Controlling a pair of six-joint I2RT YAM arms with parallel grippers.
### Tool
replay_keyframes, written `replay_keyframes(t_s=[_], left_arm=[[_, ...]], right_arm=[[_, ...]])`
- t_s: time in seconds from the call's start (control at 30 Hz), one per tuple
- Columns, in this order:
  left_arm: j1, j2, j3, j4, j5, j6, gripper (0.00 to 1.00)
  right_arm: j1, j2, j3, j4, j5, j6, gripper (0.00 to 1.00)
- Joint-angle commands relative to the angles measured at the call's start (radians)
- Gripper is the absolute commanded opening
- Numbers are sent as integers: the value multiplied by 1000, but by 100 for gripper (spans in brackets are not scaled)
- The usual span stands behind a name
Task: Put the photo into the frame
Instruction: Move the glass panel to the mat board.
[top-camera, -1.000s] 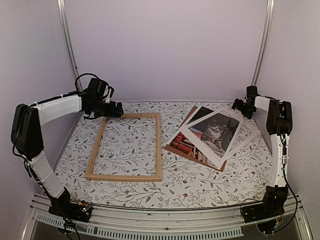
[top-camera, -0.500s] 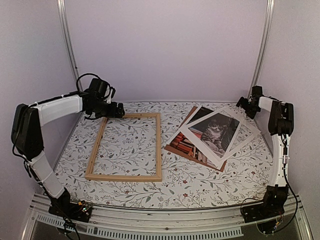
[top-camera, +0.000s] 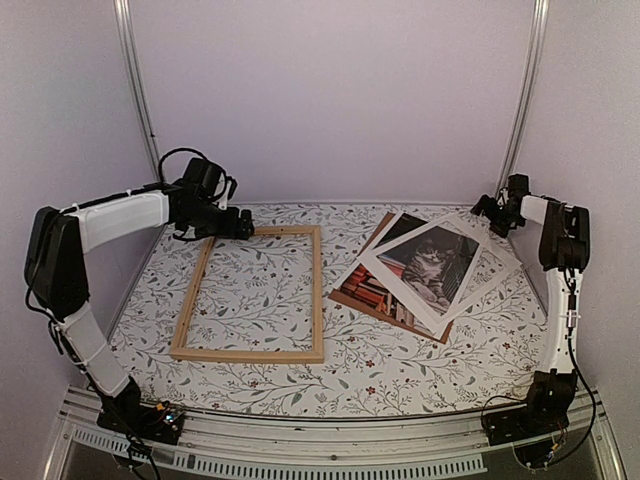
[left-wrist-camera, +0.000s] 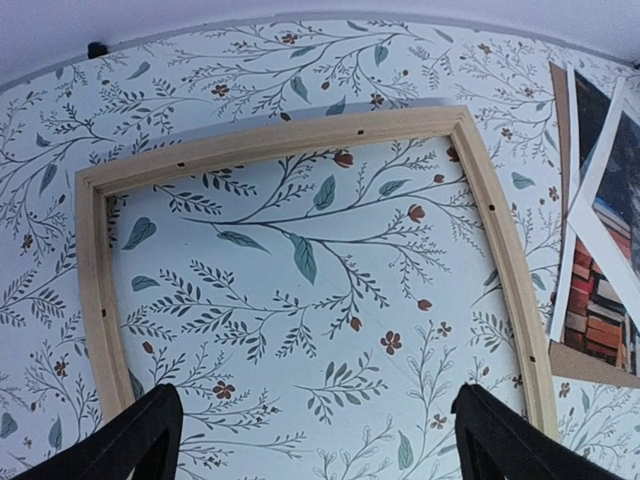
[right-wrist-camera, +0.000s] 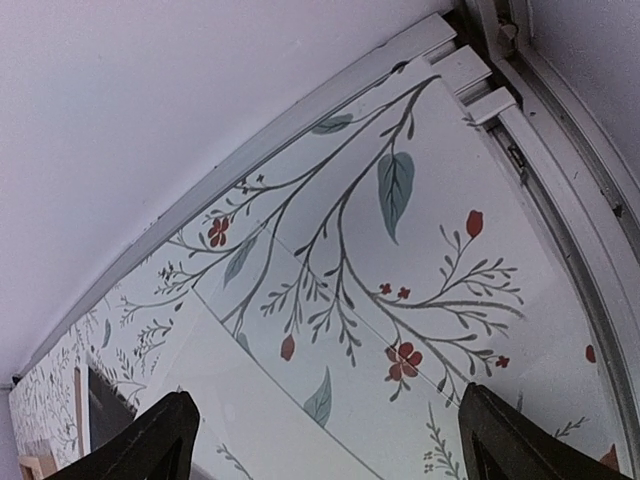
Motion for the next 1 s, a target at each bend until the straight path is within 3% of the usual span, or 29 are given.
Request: replay_keyframes(t_s=[0.0,0.47,0.97], left_arm=[[-44,31,40,-18,18,17,96],[-196,144,120,-10,132,39,92],[-326,297,212,7,177,39,91]], right_arm=[[14,-11,-95,-147,-106,-93,94],[120,-13,-105,-351,-160,-467,93],[262,-156,-265,-397,-72,-766,94]])
